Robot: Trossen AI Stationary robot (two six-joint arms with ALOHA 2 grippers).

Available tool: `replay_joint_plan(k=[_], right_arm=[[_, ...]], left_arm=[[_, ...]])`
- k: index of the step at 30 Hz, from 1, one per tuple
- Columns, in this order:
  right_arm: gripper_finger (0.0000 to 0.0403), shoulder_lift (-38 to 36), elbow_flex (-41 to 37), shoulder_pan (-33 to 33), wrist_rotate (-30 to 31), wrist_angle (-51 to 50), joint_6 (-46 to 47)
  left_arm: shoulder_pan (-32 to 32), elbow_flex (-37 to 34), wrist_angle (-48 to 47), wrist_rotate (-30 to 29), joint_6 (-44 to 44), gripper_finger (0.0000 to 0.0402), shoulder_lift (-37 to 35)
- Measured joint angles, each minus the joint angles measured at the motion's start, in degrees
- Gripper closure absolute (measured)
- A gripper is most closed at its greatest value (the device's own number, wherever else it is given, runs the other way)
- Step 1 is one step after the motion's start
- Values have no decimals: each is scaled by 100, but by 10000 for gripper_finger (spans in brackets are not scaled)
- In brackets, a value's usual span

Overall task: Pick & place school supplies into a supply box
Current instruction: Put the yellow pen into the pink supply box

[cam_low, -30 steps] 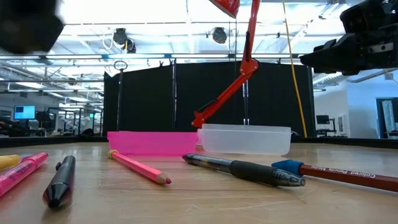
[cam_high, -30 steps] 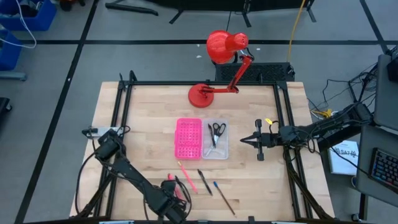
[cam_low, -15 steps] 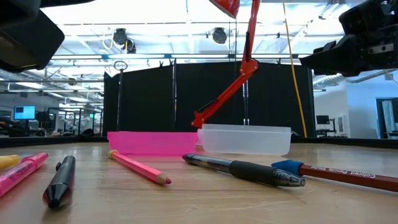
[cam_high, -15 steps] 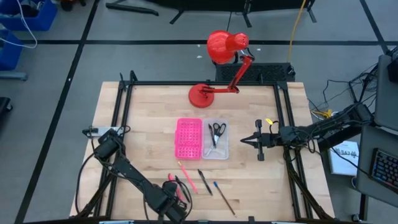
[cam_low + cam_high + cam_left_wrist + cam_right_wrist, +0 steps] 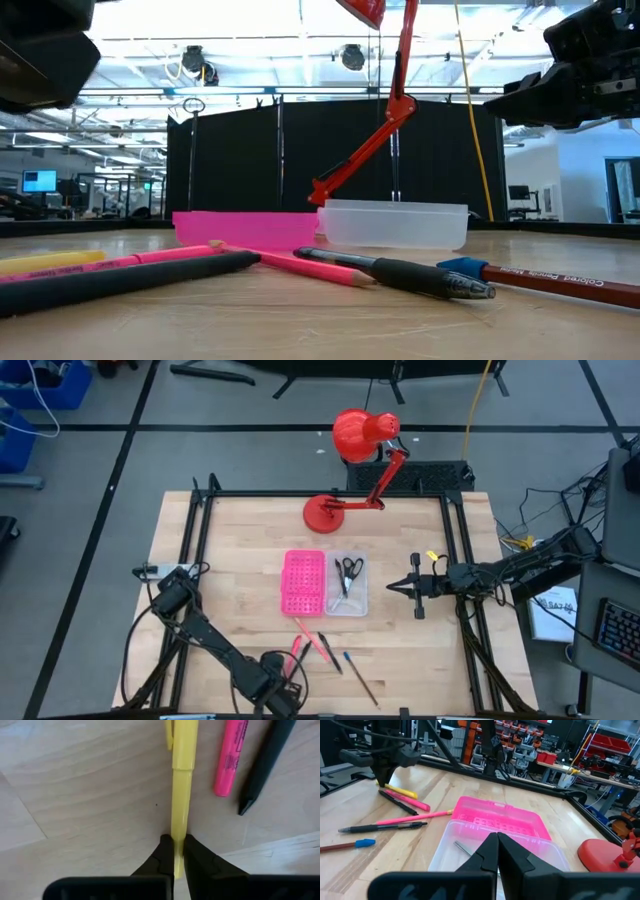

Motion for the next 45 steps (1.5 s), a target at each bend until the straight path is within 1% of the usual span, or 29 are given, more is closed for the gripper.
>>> replay_joint_plan(k=[5,16,24,31,33,35,37,39,42,45], right_arm=[[403,-1,0,-2,0,9,0],[403,0,0,-2,-4,5,0],[403,-1,0,-2,-4,-37,-1],[403,1,0,0,-7,-106,36],[403,5,0,-2,-7,-119,95],[403,5,0,-2,-7,-153,149],[403,8,0,-2,-7,-151,173],[403,10,0,0,-8,-170,175],[403,10,0,0,-9,-206,219],[403,10,0,0,-9,-220,219]], left_arm=[[-122,151,-316,-396,-326,382,-79],[-436,187,-704,-840,-1374,382,-270],[-363,185,-766,-974,-1152,382,-399],[-234,226,-850,-1479,-886,399,-648],[-204,236,-849,-1495,-812,395,-712],[-170,238,-869,-1364,-742,395,-728],[-169,235,-911,-1370,-583,397,-727],[-166,235,-891,-1518,-144,399,-743],[-124,235,-819,-1506,959,390,-743],[-44,235,-758,-1335,2195,365,-743]])
